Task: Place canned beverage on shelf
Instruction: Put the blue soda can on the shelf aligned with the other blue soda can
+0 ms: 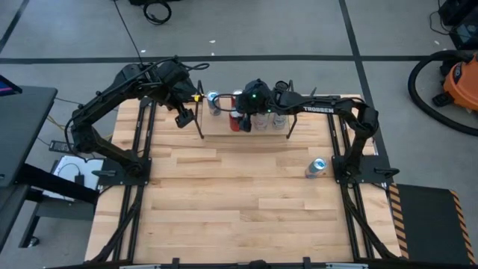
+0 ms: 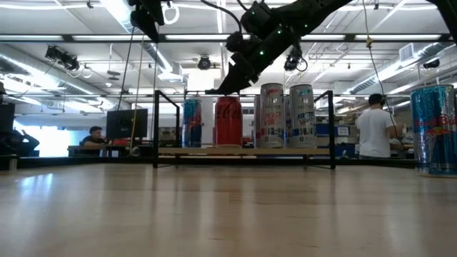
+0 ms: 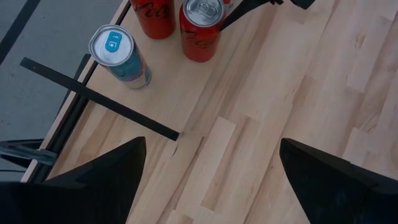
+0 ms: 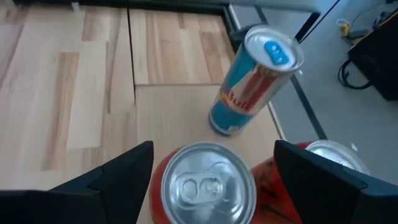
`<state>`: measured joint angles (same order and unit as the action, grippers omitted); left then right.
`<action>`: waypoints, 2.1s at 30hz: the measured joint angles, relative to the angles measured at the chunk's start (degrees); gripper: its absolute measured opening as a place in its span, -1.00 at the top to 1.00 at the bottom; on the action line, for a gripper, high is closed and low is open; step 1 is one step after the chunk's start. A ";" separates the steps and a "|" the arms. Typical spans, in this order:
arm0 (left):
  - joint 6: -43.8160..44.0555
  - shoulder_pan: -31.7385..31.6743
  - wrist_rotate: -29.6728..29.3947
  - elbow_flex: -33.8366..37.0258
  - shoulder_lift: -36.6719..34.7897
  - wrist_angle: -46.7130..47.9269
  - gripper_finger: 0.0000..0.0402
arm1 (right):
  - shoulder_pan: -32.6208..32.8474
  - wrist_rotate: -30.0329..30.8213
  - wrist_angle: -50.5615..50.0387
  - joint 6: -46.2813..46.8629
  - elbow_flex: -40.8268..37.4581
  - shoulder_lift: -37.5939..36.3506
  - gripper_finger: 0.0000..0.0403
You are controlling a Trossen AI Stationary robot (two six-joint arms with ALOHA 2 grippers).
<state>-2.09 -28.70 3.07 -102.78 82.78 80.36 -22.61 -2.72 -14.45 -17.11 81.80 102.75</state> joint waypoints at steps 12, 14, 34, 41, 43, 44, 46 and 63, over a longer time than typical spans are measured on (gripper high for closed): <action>0.07 0.01 0.00 0.00 0.00 0.00 -0.85 | 0.90 0.26 0.03 0.17 -0.07 -3.66 -0.69; 0.07 0.01 0.00 0.00 0.00 0.00 -0.85 | 0.97 1.79 -0.96 0.21 -0.07 -3.66 -0.68; -1.62 0.05 0.00 0.00 0.00 0.07 -0.85 | 5.18 7.82 -15.18 0.85 -0.15 -18.23 -0.56; -1.57 0.05 0.00 0.00 0.00 1.14 -0.85 | 5.70 10.30 -25.22 0.49 -0.15 -24.36 -0.61; -1.57 0.05 0.00 0.00 0.00 1.28 -0.85 | 6.12 11.60 -28.71 0.68 -0.15 -25.38 -0.63; -1.51 0.05 0.00 0.00 0.00 1.31 -0.85 | 6.38 12.33 -30.43 1.16 -0.15 -25.87 -0.65; -0.94 0.05 0.01 0.00 0.00 1.31 -0.85 | 6.95 13.71 -33.66 3.72 -0.15 -26.80 -0.69; 0.39 0.05 0.02 0.00 0.02 2.14 -0.85 | 11.51 9.62 -68.69 27.99 -0.15 -34.29 -0.74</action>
<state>-1.69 -28.64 3.09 -102.78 82.81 82.50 -11.10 6.90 -83.14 10.87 81.65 68.46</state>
